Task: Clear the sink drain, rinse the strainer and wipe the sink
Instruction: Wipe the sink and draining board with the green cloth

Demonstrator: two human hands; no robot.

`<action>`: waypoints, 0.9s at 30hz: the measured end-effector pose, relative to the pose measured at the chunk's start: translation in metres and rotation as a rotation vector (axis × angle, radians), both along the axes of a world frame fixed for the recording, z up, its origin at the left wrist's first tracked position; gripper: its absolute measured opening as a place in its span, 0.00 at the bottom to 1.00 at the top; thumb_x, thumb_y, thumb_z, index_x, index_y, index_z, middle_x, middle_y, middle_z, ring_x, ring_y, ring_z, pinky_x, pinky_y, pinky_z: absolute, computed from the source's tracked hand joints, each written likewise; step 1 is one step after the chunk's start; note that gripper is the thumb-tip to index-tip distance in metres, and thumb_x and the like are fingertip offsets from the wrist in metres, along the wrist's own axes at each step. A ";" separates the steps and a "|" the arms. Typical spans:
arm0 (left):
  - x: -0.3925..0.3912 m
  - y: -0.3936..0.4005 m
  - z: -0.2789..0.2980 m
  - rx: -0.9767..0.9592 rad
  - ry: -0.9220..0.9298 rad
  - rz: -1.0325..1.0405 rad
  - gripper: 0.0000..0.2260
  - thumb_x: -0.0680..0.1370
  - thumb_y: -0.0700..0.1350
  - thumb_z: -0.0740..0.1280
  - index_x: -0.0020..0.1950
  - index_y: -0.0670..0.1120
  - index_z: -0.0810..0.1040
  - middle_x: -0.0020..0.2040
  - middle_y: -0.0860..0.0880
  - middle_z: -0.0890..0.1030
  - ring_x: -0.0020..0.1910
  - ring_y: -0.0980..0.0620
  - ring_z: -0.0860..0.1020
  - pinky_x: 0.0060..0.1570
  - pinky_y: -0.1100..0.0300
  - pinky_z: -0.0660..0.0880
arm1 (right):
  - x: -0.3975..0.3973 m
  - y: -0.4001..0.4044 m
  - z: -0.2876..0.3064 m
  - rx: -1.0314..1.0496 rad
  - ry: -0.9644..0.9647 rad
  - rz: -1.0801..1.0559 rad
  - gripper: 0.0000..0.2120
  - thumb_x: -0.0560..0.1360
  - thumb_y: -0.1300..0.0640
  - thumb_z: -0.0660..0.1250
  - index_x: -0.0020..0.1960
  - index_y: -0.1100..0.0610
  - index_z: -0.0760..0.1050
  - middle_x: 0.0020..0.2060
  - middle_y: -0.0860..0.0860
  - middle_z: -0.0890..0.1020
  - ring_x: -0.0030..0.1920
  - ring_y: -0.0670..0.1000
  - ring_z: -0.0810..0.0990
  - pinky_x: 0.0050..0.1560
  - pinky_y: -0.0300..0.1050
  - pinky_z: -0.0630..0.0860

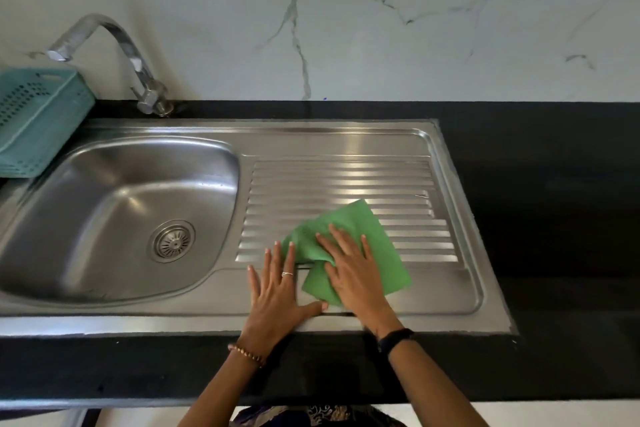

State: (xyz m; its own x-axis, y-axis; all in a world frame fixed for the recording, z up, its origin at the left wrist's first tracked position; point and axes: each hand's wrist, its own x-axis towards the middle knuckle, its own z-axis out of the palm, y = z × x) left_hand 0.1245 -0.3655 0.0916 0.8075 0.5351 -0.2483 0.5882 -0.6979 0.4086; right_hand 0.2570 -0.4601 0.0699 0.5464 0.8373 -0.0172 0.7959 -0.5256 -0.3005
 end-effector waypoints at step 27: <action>-0.040 0.033 0.000 0.074 0.086 0.225 0.54 0.58 0.81 0.45 0.71 0.50 0.29 0.75 0.44 0.35 0.73 0.49 0.34 0.70 0.46 0.33 | 0.004 -0.007 0.005 -0.024 0.082 -0.131 0.23 0.81 0.48 0.49 0.75 0.45 0.53 0.78 0.50 0.46 0.77 0.52 0.42 0.72 0.60 0.33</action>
State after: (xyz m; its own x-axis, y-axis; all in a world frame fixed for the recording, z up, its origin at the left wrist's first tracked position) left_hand 0.0849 -0.3324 0.0918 0.6437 0.7183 -0.2642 0.7624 -0.5719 0.3027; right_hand 0.2610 -0.4668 0.0750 0.6472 0.7575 -0.0854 0.6932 -0.6314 -0.3474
